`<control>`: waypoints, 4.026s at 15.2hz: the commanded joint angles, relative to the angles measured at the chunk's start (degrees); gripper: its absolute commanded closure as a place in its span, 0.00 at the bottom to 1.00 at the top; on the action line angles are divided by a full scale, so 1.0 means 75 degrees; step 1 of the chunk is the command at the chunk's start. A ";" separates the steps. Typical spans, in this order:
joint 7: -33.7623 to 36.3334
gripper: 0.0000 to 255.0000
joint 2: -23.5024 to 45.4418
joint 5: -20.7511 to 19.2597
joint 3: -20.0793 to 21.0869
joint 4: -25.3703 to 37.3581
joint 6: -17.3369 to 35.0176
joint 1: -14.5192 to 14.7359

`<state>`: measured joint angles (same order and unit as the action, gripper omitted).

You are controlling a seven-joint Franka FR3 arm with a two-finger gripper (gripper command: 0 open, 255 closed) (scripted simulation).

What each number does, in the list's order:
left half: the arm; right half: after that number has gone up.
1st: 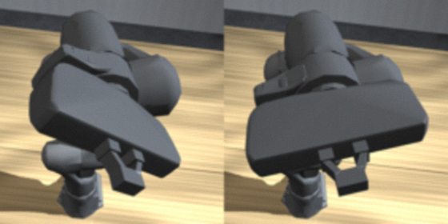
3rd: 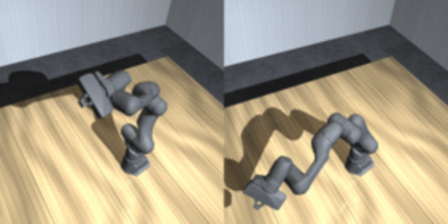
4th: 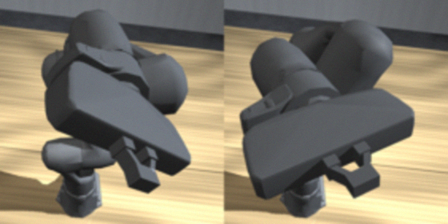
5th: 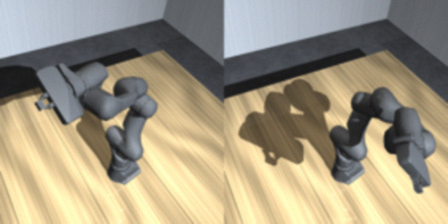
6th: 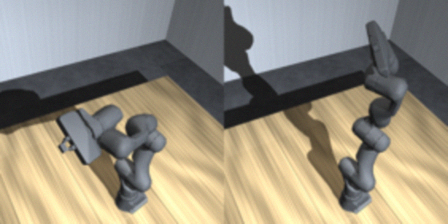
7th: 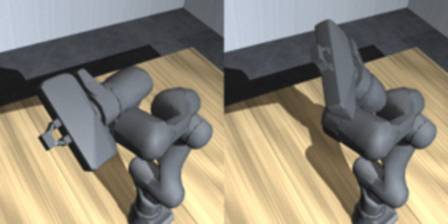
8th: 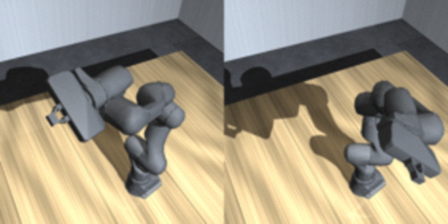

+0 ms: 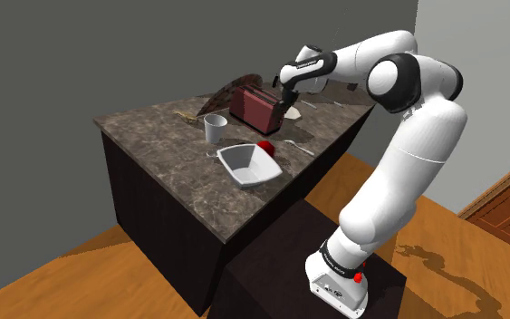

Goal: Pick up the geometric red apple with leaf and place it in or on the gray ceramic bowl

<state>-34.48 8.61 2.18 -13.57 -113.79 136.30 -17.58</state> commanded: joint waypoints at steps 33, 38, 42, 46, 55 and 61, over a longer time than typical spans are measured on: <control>-0.0303 0.00 0.0186 0.2261 0.0254 -0.1838 0.1603 -0.0463; -0.0276 0.00 0.0119 0.3677 0.0495 -0.2596 0.1737 -0.0628; -0.0517 0.00 0.0522 0.4016 0.0633 -0.2507 0.2027 -0.0643; -0.0734 0.00 0.0892 0.4318 0.0777 -0.2402 0.2275 -0.0676; -0.0733 1.00 0.0891 0.4316 0.0777 -0.2403 0.2274 -0.0677; -0.0733 1.00 0.0890 0.4316 0.0777 -0.2403 0.2273 -0.0677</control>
<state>-39.98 15.29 34.55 -7.75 -131.81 153.35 -22.66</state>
